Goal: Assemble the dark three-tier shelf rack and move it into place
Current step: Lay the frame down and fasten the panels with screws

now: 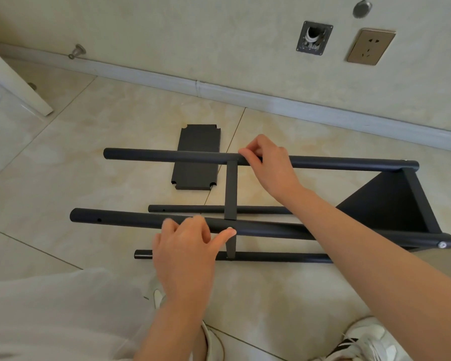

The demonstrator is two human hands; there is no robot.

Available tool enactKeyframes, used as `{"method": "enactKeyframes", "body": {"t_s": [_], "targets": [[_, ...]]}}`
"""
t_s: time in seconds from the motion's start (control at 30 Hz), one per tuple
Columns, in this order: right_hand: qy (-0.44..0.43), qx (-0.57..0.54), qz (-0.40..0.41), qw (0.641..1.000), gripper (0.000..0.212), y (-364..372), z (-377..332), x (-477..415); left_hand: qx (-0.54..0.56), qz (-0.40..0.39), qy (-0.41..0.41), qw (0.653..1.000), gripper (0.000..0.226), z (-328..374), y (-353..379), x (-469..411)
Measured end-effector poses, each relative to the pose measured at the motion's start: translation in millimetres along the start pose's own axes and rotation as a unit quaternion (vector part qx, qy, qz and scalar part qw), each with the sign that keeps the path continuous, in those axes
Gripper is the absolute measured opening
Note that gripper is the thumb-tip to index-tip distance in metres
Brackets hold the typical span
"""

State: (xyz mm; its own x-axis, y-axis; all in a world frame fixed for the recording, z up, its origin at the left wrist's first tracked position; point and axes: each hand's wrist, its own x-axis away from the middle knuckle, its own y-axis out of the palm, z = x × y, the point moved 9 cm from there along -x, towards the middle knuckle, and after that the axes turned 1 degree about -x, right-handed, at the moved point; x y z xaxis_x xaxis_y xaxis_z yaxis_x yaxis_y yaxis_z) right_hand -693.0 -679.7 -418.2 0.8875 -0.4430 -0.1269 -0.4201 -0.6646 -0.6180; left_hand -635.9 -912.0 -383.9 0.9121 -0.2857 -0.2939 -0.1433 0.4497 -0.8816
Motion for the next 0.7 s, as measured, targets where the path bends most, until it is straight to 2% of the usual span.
{"method": "enactKeyframes", "body": {"t_s": [0.07, 0.13, 0.2, 0.27, 0.37, 0.47, 0.6, 0.7], "targets": [[-0.001, -0.006, 0.003, 1.0, 0.014, -1, 0, 1, -0.005, 0.013, 0.064, 0.998, 0.047, 4, 0, -5], [-0.001, -0.012, 0.003, 1.0, 0.013, -1, 0, 1, -0.003, -0.006, 0.114, 0.993, 0.046, 9, 1, -12], [-0.002, -0.014, 0.002, 1.0, 0.012, -1, -1, 2, -0.005, -0.058, 0.163, 0.985, 0.046, 17, 6, -18], [-0.004, -0.014, -0.003, 1.0, 0.012, 0, -2, 3, -0.049, -0.141, 0.174, 0.973, 0.052, 22, 16, -28], [-0.005, -0.017, -0.012, 1.0, 0.012, 0, -4, 4, -0.185, -0.301, 0.187, 0.917, 0.063, 22, 39, -43], [0.001, -0.016, -0.022, 1.0, 0.012, 0, -5, 4, -0.279, -0.376, 0.267, 0.843, 0.066, 30, 56, -48], [-0.006, -0.022, -0.036, 0.999, 0.013, -2, -8, 6, -0.324, -0.426, 0.315, 0.784, 0.069, 33, 68, -46], [-0.001, -0.019, -0.051, 0.999, 0.015, -3, -9, 5, -0.325, -0.4, 0.369, 0.774, 0.074, 33, 68, -44]]}}
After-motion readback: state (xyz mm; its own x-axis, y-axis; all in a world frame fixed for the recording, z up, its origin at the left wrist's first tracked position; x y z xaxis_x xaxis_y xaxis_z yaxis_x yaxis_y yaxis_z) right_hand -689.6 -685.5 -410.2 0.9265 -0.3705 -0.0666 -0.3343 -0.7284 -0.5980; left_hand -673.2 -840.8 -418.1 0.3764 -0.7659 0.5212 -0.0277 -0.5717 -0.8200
